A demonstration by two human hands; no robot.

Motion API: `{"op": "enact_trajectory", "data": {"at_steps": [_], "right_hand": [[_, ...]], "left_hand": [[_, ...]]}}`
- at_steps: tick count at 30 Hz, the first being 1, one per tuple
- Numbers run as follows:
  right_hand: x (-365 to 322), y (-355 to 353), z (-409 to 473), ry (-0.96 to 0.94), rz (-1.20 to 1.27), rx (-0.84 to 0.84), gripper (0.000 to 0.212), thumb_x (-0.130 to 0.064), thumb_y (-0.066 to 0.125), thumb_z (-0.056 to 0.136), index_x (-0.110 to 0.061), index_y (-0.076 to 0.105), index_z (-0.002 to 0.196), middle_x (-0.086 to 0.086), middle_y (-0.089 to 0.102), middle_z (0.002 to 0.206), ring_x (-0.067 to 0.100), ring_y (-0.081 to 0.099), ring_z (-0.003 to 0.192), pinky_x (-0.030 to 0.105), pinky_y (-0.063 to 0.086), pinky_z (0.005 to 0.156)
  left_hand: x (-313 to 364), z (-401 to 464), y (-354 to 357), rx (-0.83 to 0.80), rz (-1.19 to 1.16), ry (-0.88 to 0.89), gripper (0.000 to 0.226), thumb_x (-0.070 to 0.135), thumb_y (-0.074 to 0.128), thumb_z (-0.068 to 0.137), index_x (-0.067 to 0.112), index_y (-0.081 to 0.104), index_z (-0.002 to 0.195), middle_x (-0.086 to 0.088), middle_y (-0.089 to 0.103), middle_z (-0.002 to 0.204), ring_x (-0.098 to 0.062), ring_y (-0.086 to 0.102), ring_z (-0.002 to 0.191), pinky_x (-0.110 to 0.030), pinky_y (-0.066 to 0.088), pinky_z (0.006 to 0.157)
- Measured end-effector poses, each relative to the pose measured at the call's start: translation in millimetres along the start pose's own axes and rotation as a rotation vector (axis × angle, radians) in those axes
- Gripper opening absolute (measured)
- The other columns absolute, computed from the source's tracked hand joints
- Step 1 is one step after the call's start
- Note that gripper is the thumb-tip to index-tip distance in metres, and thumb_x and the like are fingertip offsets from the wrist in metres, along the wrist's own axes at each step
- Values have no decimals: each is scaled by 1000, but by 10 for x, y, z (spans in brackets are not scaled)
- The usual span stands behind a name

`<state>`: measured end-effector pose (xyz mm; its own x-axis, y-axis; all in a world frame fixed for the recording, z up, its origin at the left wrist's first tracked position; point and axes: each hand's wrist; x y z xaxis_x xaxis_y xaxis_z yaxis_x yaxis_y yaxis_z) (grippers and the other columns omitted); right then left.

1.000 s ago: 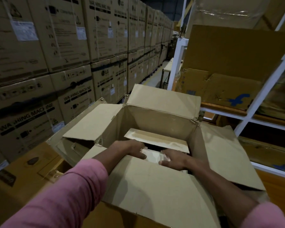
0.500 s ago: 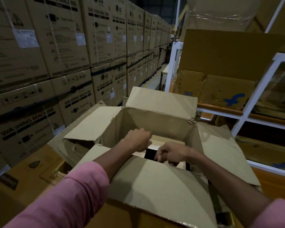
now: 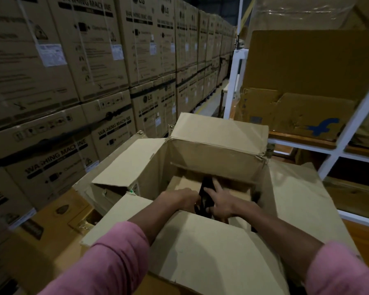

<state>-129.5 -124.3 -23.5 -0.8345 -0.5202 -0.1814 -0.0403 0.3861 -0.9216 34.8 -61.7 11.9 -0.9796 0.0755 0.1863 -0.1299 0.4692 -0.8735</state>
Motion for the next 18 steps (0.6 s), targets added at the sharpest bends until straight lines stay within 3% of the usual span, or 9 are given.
{"op": "enact_trajectory", "data": {"at_steps": [1, 3, 7, 11, 18], "right_hand": [[31, -31, 20, 6, -5, 53, 83, -38, 62, 97, -26, 14, 163, 7, -24, 168, 41, 10, 154, 49, 28, 122], [109, -128, 68, 22, -7, 133, 86, -39, 63, 97, -26, 9, 163, 3, -35, 164, 37, -1, 156, 54, 24, 123], [326, -329, 235, 107, 58, 127, 86, -39, 62, 98, -24, 8, 163, 0, -36, 163, 35, -14, 156, 64, 20, 120], [485, -458, 364, 132, 80, 122, 79, -38, 59, 100, -20, 14, 162, 2, -30, 166, 36, -13, 156, 63, 19, 121], [524, -427, 390, 107, 62, 96, 76, -40, 58, 100, -21, 18, 162, 2, -35, 164, 38, -18, 154, 65, 12, 120]], "left_hand": [[13, 41, -3, -20, 9, 1, 51, 34, 68, 96, 15, 58, 141, -10, 64, 135, -31, 60, 122, -44, 51, 102], [33, 137, 1, -34, 29, -6, 52, 32, 69, 96, 13, 57, 143, -12, 63, 136, -31, 60, 123, -45, 50, 103], [125, 388, -27, 13, 75, -16, 51, 39, 70, 93, 16, 59, 138, -13, 62, 131, -32, 61, 115, -47, 52, 98], [275, 644, 26, 87, 85, 9, 40, 39, 70, 88, 21, 63, 123, -11, 66, 121, -33, 63, 105, -51, 54, 91], [189, 954, 215, -171, 142, -60, 24, 30, 65, 94, 15, 66, 113, -10, 66, 116, -29, 60, 98, -51, 52, 96]]}}
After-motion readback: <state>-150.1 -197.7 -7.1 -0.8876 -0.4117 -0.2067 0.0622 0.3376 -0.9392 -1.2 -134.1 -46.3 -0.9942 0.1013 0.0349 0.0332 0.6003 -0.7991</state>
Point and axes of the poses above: each hand's wrist, its own z-axis towards the middle knuckle, its own y-axis out of the palm, x = y × z
